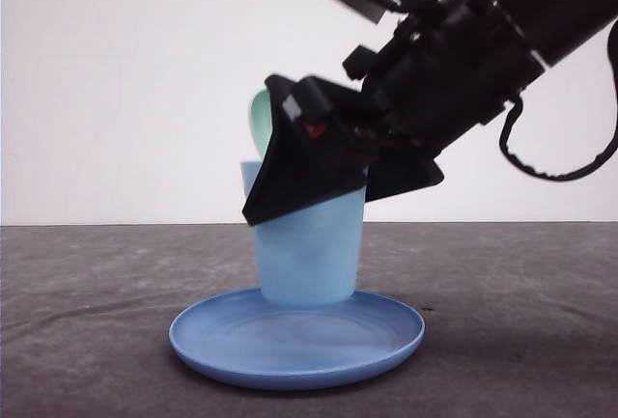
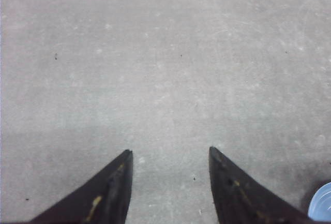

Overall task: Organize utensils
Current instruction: 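Lower the cup onto the center of the blue plate and release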

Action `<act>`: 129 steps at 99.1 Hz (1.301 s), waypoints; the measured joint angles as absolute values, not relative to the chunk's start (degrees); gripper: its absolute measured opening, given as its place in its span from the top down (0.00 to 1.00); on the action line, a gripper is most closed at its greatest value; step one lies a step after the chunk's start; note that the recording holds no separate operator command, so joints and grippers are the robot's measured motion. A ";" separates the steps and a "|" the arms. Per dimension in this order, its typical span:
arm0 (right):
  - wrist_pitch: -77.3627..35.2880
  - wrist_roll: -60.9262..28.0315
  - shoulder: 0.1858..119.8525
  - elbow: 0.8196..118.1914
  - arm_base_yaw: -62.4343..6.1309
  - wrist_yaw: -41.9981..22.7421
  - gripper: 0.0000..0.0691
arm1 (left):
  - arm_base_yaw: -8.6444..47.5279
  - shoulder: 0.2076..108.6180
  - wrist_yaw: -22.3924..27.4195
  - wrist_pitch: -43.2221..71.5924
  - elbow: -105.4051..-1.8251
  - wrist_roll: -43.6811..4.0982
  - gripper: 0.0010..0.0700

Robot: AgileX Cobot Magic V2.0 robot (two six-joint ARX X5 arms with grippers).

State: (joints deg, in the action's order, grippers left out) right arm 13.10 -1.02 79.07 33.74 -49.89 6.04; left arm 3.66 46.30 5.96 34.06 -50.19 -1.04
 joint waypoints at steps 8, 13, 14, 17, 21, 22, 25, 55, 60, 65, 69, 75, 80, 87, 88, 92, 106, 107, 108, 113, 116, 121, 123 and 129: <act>13.50 -1.02 80.53 33.74 -49.87 6.02 0.28 | 3.66 46.33 5.96 34.04 -50.19 -1.04 0.61; 13.52 -1.02 81.32 33.74 -49.89 6.04 0.28 | 3.66 46.30 5.96 34.06 -50.19 -1.02 0.61; 13.52 -1.02 81.47 33.74 -49.89 6.04 0.28 | 3.66 46.30 5.96 34.06 -50.19 -1.02 0.61; 13.52 -1.02 81.84 33.74 -49.89 6.04 0.28 | 3.66 46.30 5.96 34.04 -50.19 -1.04 0.61; 13.54 -1.02 82.21 33.74 -49.89 6.04 0.28 | 3.66 46.30 5.96 34.04 -50.19 -1.04 0.61; 13.54 -0.99 82.26 33.74 -49.89 6.07 0.28 | 3.66 46.30 5.96 34.04 -50.19 -1.04 0.61; 13.65 -0.99 82.28 33.74 -49.91 6.04 0.28 | 3.66 46.30 5.96 34.04 -50.19 -1.04 0.61; 13.93 -0.97 82.46 33.74 -50.24 6.44 0.22 | 3.66 46.33 5.96 34.04 -50.19 -1.02 0.61; 14.02 -0.89 82.46 33.74 -50.24 6.44 0.17 | 3.66 46.30 5.96 34.04 -50.19 -1.04 0.61; 14.00 -0.69 82.46 33.74 -50.24 6.44 0.13 | 3.66 46.33 5.96 34.04 -50.19 -1.04 0.61; 14.00 -0.40 82.46 33.74 -50.24 6.44 0.11 | 3.66 46.33 5.96 34.04 -50.19 -1.04 0.61; 13.91 0.01 82.46 33.74 -50.24 6.61 0.09 | 3.66 46.30 5.96 34.02 -50.19 -1.02 0.61; 13.45 0.27 82.46 33.76 -50.22 6.74 0.09 | 3.66 46.30 5.96 34.02 -50.19 -1.04 0.61; 11.66 0.47 82.43 33.80 -50.15 6.90 0.09 | 3.66 46.33 5.96 34.02 -50.19 -1.04 0.61; 11.25 0.49 82.43 33.80 -50.11 6.90 0.09 | 3.66 46.30 5.96 34.02 -50.19 -1.04 0.61; 9.61 0.71 82.39 33.85 -49.82 6.90 0.09 | 3.66 46.30 5.96 34.02 -50.19 -1.04 0.61; 1.76 1.63 81.23 34.74 -48.77 6.98 0.09 | 3.66 46.33 5.96 34.00 -50.19 -1.04 0.61; 1.17 1.69 81.06 34.83 -48.66 6.98 0.09 | 3.66 46.33 5.96 34.00 -50.19 -1.02 0.61; 0.51 1.72 80.88 34.94 -48.58 6.98 0.09 | 3.66 46.33 5.96 34.00 -50.19 -1.04 0.61; -2.46 1.80 79.61 35.33 -48.16 7.03 0.09 | 3.66 46.33 5.96 34.00 -50.19 -1.02 0.61; -4.36 1.83 78.67 35.53 -47.92 7.03 0.09 | 3.66 46.33 5.96 34.02 -50.19 -1.04 0.61; -7.62 1.91 76.97 35.75 -47.48 7.05 0.09 | 3.66 46.30 5.96 34.00 -50.19 -1.02 0.61; -9.06 1.93 76.27 35.86 -47.35 6.98 0.09 | 3.66 46.30 5.96 34.00 -50.19 -1.04 0.61; -13.47 1.93 73.97 36.01 -46.92 7.05 0.09 | 3.66 46.33 5.96 34.02 -50.19 -1.02 0.61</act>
